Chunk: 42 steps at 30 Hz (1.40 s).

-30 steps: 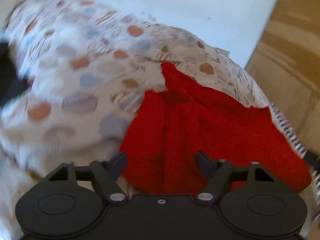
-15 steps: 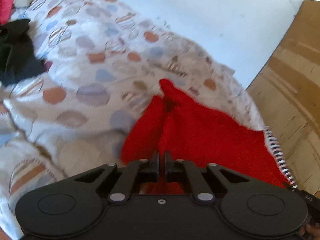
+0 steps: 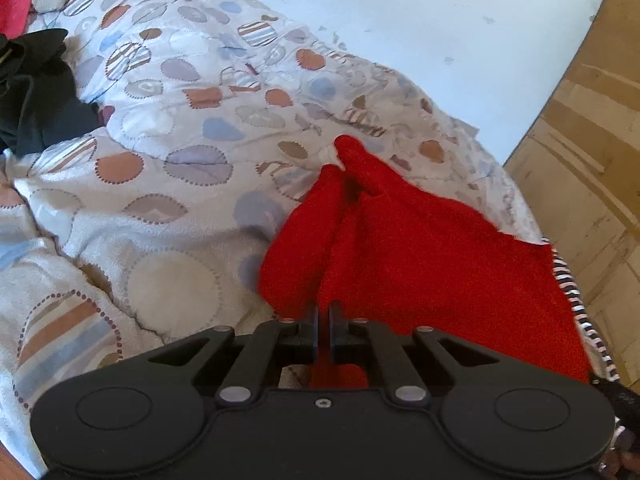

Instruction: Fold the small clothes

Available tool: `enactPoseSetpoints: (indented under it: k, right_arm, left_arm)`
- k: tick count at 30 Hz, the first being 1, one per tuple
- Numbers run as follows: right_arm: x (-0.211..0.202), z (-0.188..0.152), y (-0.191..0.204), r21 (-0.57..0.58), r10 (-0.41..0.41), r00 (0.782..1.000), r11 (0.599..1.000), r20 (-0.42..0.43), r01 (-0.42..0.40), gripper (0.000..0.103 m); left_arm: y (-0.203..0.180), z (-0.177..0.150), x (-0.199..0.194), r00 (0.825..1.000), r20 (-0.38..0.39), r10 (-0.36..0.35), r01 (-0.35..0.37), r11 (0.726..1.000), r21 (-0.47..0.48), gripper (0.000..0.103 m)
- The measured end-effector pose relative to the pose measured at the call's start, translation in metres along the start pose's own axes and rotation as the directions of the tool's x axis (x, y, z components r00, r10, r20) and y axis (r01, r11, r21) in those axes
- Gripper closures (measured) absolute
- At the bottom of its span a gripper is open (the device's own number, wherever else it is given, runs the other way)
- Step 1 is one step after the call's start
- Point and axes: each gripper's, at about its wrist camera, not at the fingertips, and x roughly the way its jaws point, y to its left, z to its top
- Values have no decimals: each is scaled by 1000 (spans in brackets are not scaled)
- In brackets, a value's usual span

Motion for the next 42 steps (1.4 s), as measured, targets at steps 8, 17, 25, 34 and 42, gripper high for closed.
enactPoseSetpoints:
  k: [8,17,25,34,42]
  right_arm:
    - [1,1,-4,50,1,1000,999,-6,0,82]
    - [-2,0,5,-2,-43,999,999,-3,43,78]
    - [-3,-3,13,-67,-77,997,995,8,78,78]
    - [-13,-1,18,-102,-107,993,988,54,112,48]
    - [-9,18,42,-201,-90,985,972,149,120,6]
  left_arm:
    - [7,-7,-9,998,-40,-38,39,999,11,75]
    - [-3,-13,-10,999,-53,0,3,999,52,97]
    - [-2,-17,-12,999,-46,6,-3,998,55,98]
    - [4,-22,-20,995,-57,-81,79,996,-36,27]
    - [-6,-35,-25,984,-78,-159,153,986,-72,2]
